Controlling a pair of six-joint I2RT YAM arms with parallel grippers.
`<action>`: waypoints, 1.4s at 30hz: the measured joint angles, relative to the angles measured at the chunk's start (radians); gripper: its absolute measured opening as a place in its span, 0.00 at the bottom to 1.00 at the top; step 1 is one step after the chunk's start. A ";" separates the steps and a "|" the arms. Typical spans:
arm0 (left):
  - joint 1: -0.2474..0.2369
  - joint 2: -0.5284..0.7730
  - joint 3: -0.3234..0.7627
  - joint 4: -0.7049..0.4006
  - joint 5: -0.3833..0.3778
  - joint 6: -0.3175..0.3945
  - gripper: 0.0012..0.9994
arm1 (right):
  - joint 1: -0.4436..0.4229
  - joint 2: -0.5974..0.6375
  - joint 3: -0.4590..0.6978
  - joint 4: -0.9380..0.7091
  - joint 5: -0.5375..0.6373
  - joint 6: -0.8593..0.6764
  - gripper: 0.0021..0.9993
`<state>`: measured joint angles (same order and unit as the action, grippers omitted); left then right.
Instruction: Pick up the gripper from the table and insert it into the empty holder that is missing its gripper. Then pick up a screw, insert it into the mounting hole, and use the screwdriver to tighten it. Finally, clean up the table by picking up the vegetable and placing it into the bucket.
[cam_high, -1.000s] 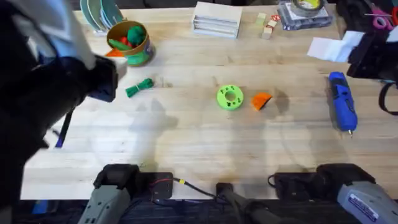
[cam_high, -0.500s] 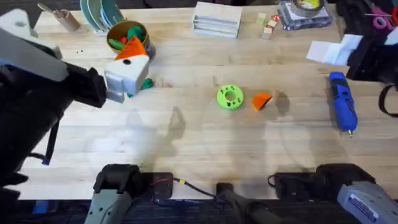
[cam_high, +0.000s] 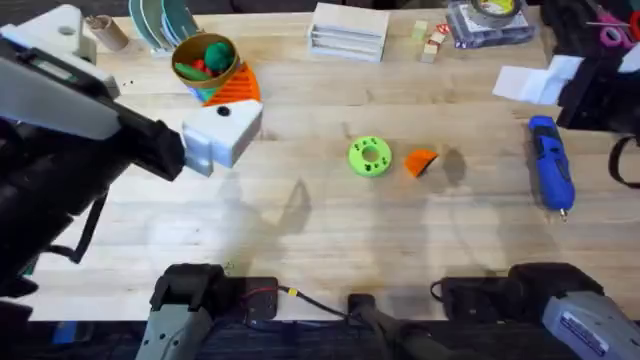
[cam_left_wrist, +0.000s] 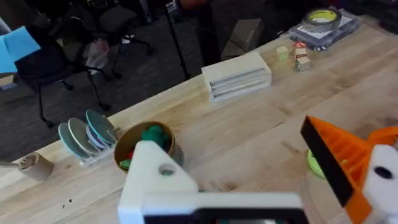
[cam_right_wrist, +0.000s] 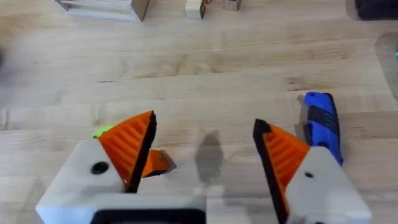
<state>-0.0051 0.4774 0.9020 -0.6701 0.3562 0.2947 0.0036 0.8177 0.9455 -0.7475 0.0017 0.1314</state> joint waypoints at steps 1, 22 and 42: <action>0.000 0.000 0.000 0.000 0.002 0.000 0.99 | 0.000 0.000 0.000 0.000 0.000 0.000 0.99; -0.058 -0.132 -0.237 0.361 0.067 0.000 0.99 | 0.000 0.000 0.000 0.000 0.000 0.000 0.99; -0.078 -0.473 -0.849 0.910 0.061 -0.156 0.99 | 0.000 0.000 0.000 0.000 0.000 0.000 0.99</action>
<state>-0.0830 0.0047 0.0533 0.2399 0.4176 0.1390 0.0036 0.8173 0.9455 -0.7478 0.0017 0.1318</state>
